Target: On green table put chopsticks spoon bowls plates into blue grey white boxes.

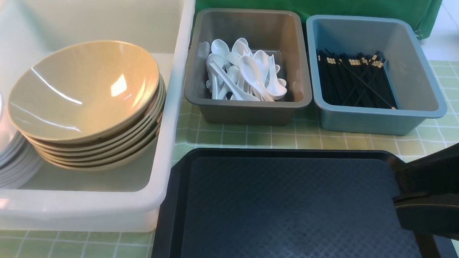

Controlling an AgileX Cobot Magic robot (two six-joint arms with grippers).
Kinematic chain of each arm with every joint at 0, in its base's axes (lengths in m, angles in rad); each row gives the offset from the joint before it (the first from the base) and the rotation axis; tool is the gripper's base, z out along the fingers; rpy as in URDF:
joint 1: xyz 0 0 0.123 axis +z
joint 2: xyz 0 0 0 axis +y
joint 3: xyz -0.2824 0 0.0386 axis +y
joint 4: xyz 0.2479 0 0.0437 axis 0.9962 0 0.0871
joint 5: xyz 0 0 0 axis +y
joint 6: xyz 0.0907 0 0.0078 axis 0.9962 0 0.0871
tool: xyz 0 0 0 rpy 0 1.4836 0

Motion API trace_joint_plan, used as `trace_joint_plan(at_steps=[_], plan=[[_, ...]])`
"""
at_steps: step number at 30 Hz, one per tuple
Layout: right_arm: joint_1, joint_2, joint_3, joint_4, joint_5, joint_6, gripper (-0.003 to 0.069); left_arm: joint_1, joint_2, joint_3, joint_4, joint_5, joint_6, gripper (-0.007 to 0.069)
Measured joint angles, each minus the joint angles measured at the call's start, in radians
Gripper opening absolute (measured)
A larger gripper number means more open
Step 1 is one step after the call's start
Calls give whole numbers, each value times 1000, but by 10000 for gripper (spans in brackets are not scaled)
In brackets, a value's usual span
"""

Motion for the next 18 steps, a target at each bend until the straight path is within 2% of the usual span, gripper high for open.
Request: trace_joint_plan(at_steps=[5,8,9,10,12,18], plan=[[0,0,0,0,0,0,236,-22,34,14,-24,-9,-6,21],[0,0,0,0,0,0,236,-32,64,15,-30,7,-7,90],[0,0,0,0,0,0,236,-32,65,15,-30,7,-7,90],[0,0,0,0,0,0,236,-32,68,15,-20,10,-7,149],[0,0,0,0,0,0,236,-32,68,15,-19,12,-7,212],[0,0,0,0,0,0,236,-34,62,5,-36,27,-9,474]])
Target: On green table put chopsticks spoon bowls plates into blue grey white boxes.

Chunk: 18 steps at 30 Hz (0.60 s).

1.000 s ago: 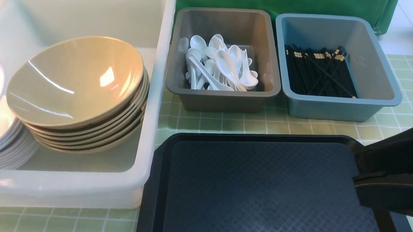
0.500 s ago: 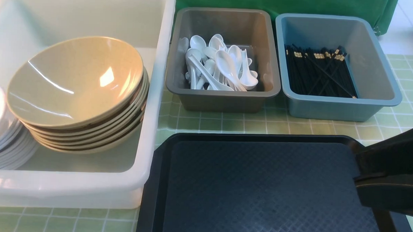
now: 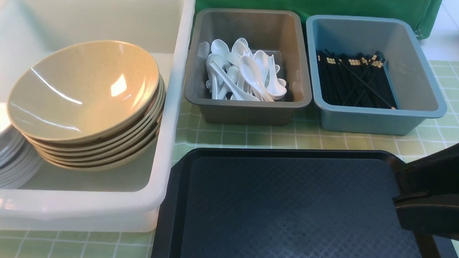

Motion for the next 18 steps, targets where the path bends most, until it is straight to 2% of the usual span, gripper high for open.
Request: trace_joint_plan(at_steps=[1,2,3,5,14,18], plan=[[0,0,0,0,0,0,236,-1,-4,-5,0,8,1,529],[0,0,0,0,0,0,236,-1,-5,-5,1,12,1,538],[0,0,0,0,0,0,236,-3,-15,-7,11,21,1,604],[0,0,0,0,0,0,236,-3,-40,-7,51,29,0,655],[0,0,0,0,0,0,236,-8,-178,-41,288,44,-121,664],[0,-1,0,0,1,0,236,-88,-184,-167,344,124,-126,659]])
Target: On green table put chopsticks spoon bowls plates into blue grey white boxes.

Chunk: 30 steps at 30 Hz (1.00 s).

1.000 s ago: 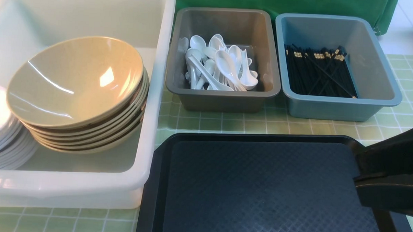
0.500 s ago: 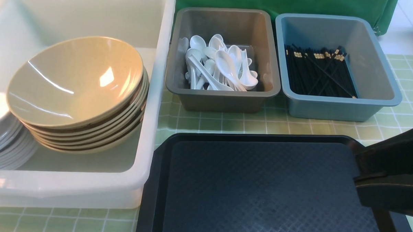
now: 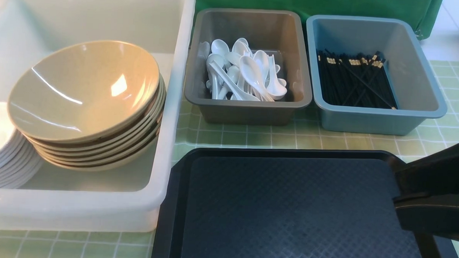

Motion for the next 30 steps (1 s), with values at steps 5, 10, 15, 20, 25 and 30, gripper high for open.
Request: trace_joint_plan(at_steps=[5,10,15,20,25,30], plan=[[0,0,0,-5,-2,0,236,-276,-13,-188,-14,141,183,575],[0,0,0,-84,-2,3,236,-559,-72,-240,-26,196,268,475],[0,0,0,-252,-33,147,236,-759,-135,-199,23,245,276,361],[0,0,0,-567,-64,465,236,-866,-278,-28,143,223,205,193],[0,-16,14,-804,-39,708,236,-907,-479,155,161,105,129,26],[0,-185,156,-837,-101,766,236,-967,-666,311,161,80,-11,-1]])
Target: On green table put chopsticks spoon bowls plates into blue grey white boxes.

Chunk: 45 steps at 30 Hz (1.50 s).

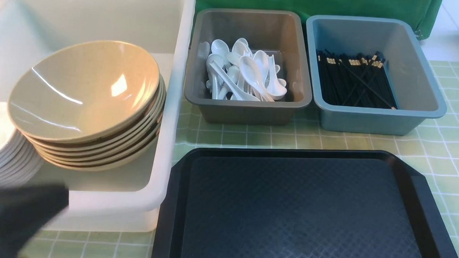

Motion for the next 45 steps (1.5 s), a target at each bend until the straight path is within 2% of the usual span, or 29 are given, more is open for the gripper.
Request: trace_joint_plan(at_steps=[4,5,6,7,11,15,21,42,45], plan=[[0,-222,165,-5,-169,-5,204,-17,-145,52,-4,5,-91,-1],[0,-344,245,-5,-273,4,151,-18,-223,60,-5,6,-110,-1],[0,-357,265,-5,-284,6,144,-18,-223,60,-5,6,-116,-1],[0,-460,341,-6,-356,30,76,-18,-292,60,-4,5,-126,-1],[0,-596,493,-7,-401,104,27,-18,-389,60,-4,2,-159,-1],[0,-664,596,-8,-492,136,24,-18,-423,60,2,2,-197,-1],[0,-683,632,-10,-650,134,24,-18,-427,60,5,3,-204,-1],[0,-683,634,-10,-645,130,34,-18,-428,60,8,7,-208,-1],[0,-683,634,-10,-645,130,36,-18,-428,69,90,-29,-170,-1]])
